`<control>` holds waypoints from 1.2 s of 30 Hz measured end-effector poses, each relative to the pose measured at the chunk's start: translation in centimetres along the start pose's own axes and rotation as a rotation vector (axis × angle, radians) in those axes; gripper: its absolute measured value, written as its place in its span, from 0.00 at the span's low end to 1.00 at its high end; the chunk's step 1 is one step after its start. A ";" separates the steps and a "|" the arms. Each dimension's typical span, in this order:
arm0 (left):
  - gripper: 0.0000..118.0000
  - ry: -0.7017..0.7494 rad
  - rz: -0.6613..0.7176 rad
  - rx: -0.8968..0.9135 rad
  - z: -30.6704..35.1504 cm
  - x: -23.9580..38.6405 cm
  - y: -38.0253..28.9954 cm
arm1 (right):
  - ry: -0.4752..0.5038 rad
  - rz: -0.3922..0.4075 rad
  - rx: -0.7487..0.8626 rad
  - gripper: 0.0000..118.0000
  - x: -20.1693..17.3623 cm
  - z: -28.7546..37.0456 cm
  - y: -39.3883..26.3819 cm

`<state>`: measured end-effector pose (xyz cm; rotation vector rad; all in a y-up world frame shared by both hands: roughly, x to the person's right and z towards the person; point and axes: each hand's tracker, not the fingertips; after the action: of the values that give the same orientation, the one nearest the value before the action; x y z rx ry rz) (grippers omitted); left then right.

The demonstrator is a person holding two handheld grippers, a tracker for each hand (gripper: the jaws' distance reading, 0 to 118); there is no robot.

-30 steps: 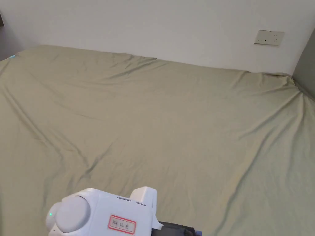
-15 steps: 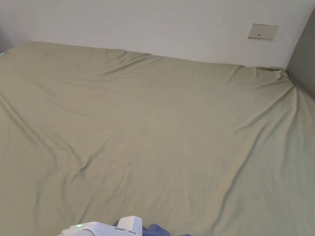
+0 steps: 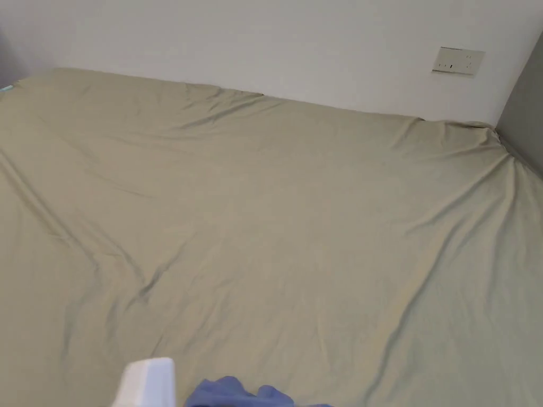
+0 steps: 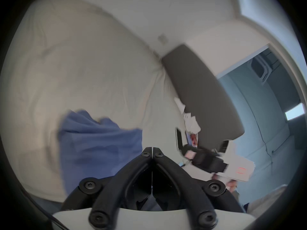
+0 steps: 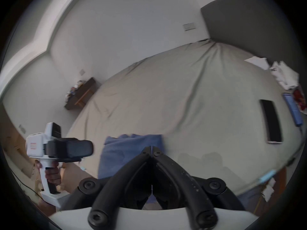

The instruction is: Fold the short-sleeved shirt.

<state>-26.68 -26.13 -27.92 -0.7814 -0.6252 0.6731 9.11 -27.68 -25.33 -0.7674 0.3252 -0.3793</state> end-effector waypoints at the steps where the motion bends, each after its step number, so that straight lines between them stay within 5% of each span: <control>1: 0.00 0.036 -0.016 0.050 1.8 -0.2 0.0 | 0.045 -0.001 -0.025 0.01 -0.6 -1.5 -0.1; 6: 0.00 0.167 -0.036 0.112 6.1 -2.7 -0.7 | 0.229 -0.043 -0.204 0.01 -2.8 -9.7 -1.7; 16: 0.05 0.198 0.048 0.005 3.9 -7.3 -1.1 | 0.153 -0.075 -0.374 0.01 -2.7 -15.4 -2.3; 17: 0.12 0.185 0.049 -0.008 3.4 -7.4 -1.1 | 0.153 -0.066 -0.376 0.01 -2.8 -15.4 -2.4; 21: 0.87 0.171 0.004 -0.066 1.0 -8.8 -1.0 | 0.159 -0.065 -0.372 0.01 -2.6 -15.2 -2.4; 22: 0.92 0.169 -0.013 -0.079 0.3 -9.2 -1.1 | 0.163 -0.074 -0.371 0.01 -2.5 -15.1 -2.4; 28: 0.92 0.205 -0.061 -0.200 -4.1 -11.4 -0.6 | 0.174 -0.087 -0.362 0.01 -2.3 -14.9 -2.6; 33: 0.86 0.006 0.070 -0.228 -6.3 -11.7 -0.4 | 0.191 -0.121 -0.368 0.01 -1.8 -14.9 -2.6; 36: 0.81 0.100 0.117 -0.224 -8.0 -12.1 -1.0 | 0.196 -0.131 -0.369 0.01 -1.8 -14.9 -2.6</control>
<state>-28.25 -38.96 -34.65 -1.0599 -0.5725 0.6733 0.74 -37.67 -33.28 -1.1199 0.5395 -0.5278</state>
